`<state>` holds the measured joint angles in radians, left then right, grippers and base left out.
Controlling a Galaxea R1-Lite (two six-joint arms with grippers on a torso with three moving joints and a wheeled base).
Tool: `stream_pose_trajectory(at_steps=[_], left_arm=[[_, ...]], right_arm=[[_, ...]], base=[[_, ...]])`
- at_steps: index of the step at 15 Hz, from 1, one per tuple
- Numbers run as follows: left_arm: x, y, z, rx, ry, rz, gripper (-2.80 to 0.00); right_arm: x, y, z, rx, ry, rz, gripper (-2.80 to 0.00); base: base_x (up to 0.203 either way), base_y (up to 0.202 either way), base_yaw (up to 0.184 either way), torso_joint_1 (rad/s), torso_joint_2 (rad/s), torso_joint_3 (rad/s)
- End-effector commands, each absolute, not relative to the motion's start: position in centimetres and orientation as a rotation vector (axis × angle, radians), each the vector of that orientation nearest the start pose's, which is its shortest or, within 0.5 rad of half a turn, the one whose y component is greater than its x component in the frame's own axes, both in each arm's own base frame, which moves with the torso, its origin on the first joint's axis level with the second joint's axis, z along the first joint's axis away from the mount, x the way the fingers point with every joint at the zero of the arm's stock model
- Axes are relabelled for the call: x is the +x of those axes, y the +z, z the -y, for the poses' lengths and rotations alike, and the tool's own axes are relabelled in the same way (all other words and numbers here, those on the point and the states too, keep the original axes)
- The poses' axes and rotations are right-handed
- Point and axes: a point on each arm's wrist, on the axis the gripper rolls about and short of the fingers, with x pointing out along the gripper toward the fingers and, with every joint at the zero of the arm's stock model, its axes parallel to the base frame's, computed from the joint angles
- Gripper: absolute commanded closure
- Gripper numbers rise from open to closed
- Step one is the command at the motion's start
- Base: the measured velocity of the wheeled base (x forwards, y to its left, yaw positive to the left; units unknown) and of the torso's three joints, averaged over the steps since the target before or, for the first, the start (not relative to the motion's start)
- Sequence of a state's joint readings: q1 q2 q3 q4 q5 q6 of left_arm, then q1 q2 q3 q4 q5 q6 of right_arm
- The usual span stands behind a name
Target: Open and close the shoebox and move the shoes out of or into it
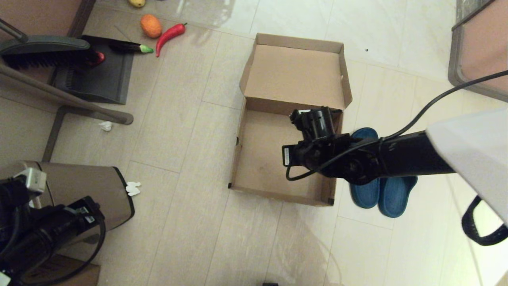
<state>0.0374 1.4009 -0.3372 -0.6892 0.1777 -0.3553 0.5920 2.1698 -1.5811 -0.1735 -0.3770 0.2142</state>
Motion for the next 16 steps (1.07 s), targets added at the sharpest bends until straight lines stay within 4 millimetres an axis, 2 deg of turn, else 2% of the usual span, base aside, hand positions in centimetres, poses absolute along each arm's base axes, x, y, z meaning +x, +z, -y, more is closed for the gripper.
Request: stream_pose_trajectory(at_steps=[1, 3, 5, 9, 16], left_arm=[[19.4, 14.6, -1.0, -0.331, 0.238, -0.32, 0.0], [19.4, 14.6, -0.9, -0.338, 0.203, -0.324, 0.0], [19.5, 14.8, -0.8, -0.342, 0.189, -0.318, 0.0], [19.0, 15.7, -0.2, -0.39, -0.014, -0.304, 0.0], [18.7, 15.7, -0.2, -0.391, -0.008, -0.302, 0.0]], right_arm=[[39.1, 13.3, -27.2, -0.012, 0.192, -0.442, 0.0], [39.6, 11.4, -29.6, -0.013, 0.211, -0.485, 0.0], [38.7, 9.7, -31.5, 0.002, 0.217, -0.565, 0.0], [36.5, 8.7, -33.2, 0.036, 0.195, -0.646, 0.0], [33.0, 7.3, -36.0, 0.022, 0.231, -0.685, 0.0]], base=[[0.0, 0.0, 0.0, 0.0, 0.0, 0.0], [0.0, 0.0, 0.0, 0.0, 0.0, 0.0], [0.0, 0.0, 0.0, 0.0, 0.0, 0.0], [0.0, 0.0, 0.0, 0.0, 0.0, 0.0], [0.0, 0.0, 0.0, 0.0, 0.0, 0.0]])
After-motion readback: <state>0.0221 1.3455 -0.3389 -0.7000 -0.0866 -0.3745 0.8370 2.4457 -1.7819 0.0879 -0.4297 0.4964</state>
